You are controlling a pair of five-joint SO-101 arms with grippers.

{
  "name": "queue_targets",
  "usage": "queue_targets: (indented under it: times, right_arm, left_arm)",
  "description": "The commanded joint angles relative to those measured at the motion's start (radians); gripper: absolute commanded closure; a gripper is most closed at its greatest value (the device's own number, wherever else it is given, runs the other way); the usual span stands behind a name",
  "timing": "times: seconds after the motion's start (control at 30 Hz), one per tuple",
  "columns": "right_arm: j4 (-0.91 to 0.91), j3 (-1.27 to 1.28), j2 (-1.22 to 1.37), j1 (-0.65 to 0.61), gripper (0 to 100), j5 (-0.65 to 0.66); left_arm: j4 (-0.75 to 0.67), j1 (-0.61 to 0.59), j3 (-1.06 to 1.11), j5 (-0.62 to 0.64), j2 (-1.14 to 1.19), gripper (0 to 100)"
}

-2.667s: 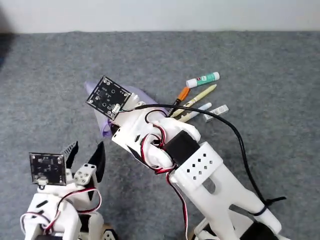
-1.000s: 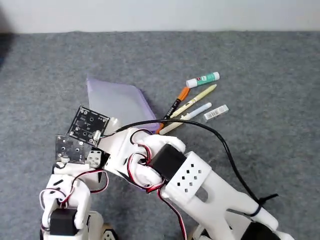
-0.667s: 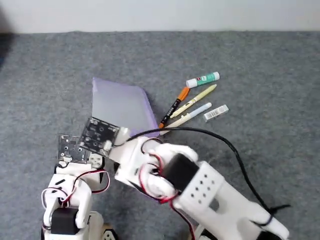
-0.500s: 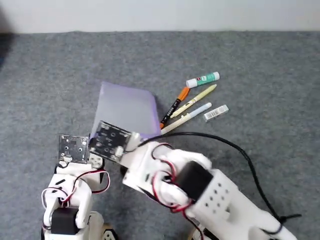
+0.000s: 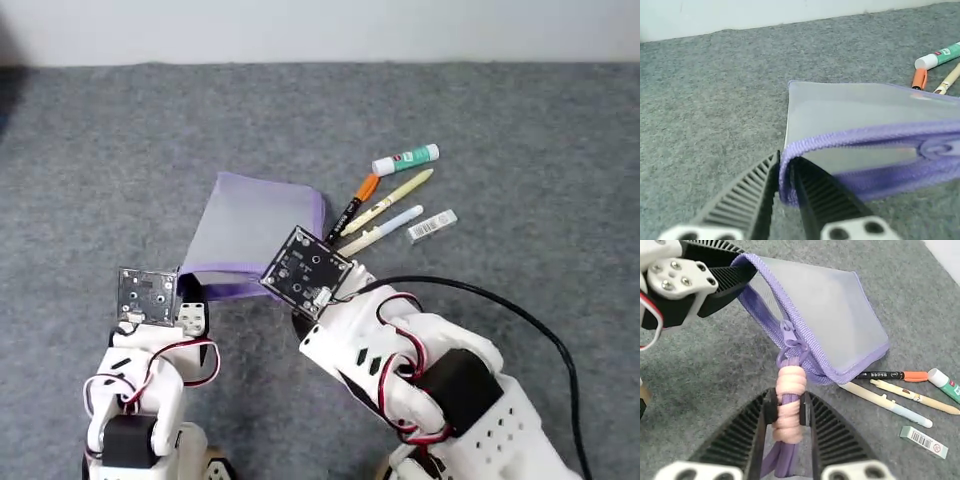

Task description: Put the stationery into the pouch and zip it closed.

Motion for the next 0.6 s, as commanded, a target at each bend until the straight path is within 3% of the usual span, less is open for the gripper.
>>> queue_targets:
  times: [0.0, 0.17, 0.57]
  right_arm:
    - [0.004, -0.005, -0.033, 0.013, 99.1, 0.012]
    - [0.004, -0.005, -0.033, 0.013, 99.1, 0.012]
    - [0.005, -0.005, -0.038, 0.013, 99.1, 0.012]
  left_arm:
    - [-0.021, 0.002, -0.012, -0.005, -0.008, 96]
    - [-0.023, 0.002, -0.010, 0.028, -0.009, 85]
    - [-0.137, 0.002, 0.067, 0.041, -0.006, 84]
